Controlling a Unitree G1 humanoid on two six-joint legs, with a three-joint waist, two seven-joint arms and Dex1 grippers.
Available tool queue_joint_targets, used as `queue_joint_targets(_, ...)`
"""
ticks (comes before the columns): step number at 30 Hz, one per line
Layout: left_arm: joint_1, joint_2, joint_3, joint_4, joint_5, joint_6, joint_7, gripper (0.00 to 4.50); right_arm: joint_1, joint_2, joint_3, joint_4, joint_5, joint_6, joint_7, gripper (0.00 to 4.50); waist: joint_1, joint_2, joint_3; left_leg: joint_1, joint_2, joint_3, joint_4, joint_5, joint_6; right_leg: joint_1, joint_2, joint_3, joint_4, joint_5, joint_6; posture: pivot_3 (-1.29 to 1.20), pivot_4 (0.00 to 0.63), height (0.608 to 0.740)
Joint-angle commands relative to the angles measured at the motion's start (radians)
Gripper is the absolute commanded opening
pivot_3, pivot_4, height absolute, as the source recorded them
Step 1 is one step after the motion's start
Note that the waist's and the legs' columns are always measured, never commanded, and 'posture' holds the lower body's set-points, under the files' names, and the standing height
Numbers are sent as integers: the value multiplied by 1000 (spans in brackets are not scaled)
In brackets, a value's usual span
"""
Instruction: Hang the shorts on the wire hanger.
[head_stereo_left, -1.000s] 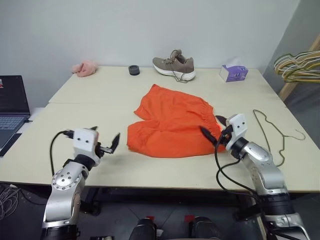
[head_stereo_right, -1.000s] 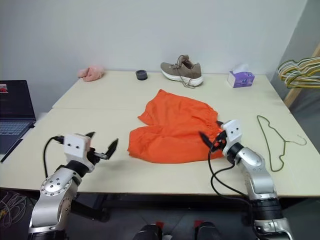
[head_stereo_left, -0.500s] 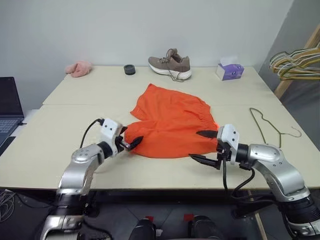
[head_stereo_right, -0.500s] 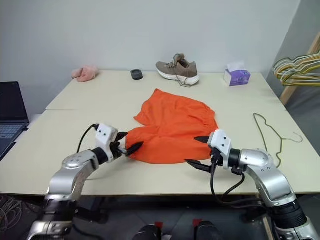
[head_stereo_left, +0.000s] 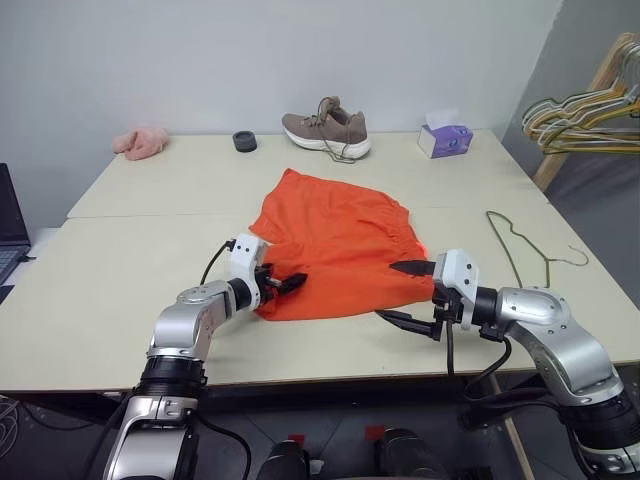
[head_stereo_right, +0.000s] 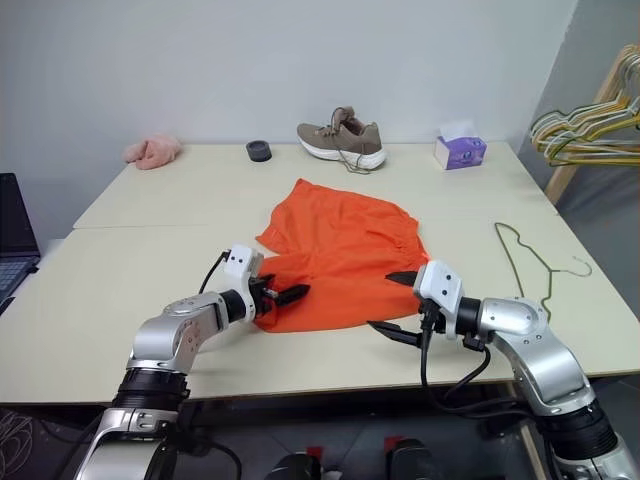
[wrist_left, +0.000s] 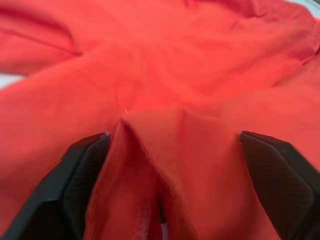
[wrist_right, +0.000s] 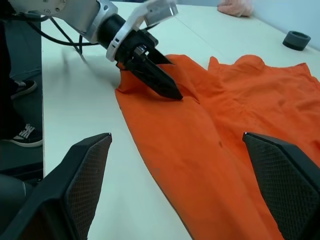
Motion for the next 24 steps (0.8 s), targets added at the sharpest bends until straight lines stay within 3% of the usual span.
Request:
queue_joint_targets(1,-9,16,22,-50,-20,15,2,2968,-22,-14,-23,-35,12,3,6,4500,-2,0,0,0,0,0,0,0,0,0,0,0,0,0,0,-138,44,740)
queue_joint_targets(5,16,30,22,-123,-46,19,-44,1679,-46,-31,-8,-4,-20,-9,17,4500,-4,0,0,0,0,0,0,0,0,0,0,0,0,0,0,-135,42,740)
queue_joint_targets(10,108,92,62,-345,-196,35,-202,164,-124,-93,99,163,-215,-136,40,4500,-9,0,0,0,0,1,0,0,0,0,0,1,0,0,0,-136,41,740)
queue_joint_targets(11,121,103,69,-373,-217,36,-219,27,-133,-102,115,191,-242,-166,49,4500,-10,0,0,0,0,1,0,0,0,0,0,1,0,0,-1,-129,39,740)
queue_joint_targets(14,149,153,138,-443,-317,86,-253,27,-177,-113,176,310,-332,-280,74,4500,-9,0,0,0,0,1,0,0,0,0,0,0,0,-1,-2,-116,38,740)
queue_joint_targets(20,237,261,240,-544,-454,155,-294,27,-320,-27,265,599,-484,-446,31,4500,-20,1,0,2,1,1,0,0,0,1,0,1,0,-3,-6,-86,31,740)
queue_joint_targets(24,297,302,244,-567,-452,145,-299,0,-390,6,278,734,-537,-476,23,3541,-11,1,0,2,0,1,0,0,0,1,0,1,1,-2,-4,-74,28,740)
